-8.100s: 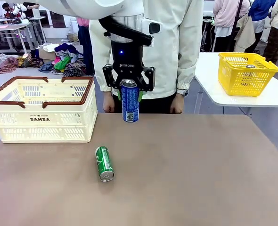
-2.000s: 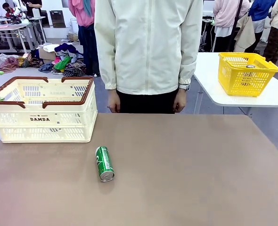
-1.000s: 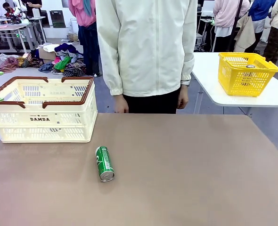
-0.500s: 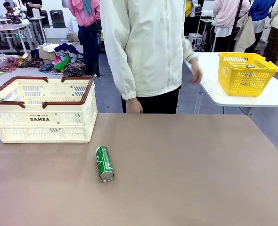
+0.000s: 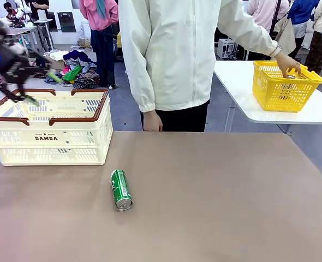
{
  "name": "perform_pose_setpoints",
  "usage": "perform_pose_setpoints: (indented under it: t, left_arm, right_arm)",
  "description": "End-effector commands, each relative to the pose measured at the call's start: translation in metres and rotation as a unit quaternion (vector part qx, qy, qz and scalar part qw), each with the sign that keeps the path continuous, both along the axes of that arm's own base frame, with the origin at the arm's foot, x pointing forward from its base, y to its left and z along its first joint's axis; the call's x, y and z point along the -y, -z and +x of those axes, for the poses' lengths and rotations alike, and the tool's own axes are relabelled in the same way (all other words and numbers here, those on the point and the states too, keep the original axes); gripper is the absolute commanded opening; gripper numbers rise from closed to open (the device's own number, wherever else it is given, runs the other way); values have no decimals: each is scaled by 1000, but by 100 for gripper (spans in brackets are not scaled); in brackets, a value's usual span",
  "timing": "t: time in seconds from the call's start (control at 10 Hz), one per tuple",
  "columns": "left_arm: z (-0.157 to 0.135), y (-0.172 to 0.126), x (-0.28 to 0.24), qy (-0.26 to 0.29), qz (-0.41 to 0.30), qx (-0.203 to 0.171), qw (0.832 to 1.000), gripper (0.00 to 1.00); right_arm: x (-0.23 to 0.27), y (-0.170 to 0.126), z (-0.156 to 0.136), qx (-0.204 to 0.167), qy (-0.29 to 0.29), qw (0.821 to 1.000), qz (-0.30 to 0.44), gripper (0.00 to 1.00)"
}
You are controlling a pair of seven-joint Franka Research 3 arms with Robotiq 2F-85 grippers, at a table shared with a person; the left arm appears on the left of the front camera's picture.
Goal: Place the drinks into the Shopping basket.
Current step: Pick up one drink and place it into the Shopping basket.
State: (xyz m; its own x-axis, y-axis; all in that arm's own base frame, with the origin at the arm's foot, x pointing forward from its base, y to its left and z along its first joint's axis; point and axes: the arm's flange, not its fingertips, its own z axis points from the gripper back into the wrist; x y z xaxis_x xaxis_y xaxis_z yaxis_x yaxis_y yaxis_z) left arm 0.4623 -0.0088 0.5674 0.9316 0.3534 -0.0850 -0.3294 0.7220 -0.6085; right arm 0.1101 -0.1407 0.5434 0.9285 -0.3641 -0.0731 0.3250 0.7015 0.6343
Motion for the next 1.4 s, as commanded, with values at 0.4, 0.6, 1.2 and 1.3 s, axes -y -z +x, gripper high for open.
perform_pose_setpoints:
  t: [0.4,0.6,1.2,1.3]
  left_arm:
    - [-78,54,139,96,150,-80,981,100]
    - [-124,64,124,83,95,-91,988,100]
    - [-115,66,134,82,111,-87,987,100]
    - [-124,68,132,84,103,-85,987,100]
  right_arm:
    - [1,0,-10,9,-8,1000,4,100]
    - [1,0,-10,9,-8,1000,4,100]
    - [1,0,-10,9,-8,1000,4,100]
    - [1,0,-10,9,-8,1000,4,100]
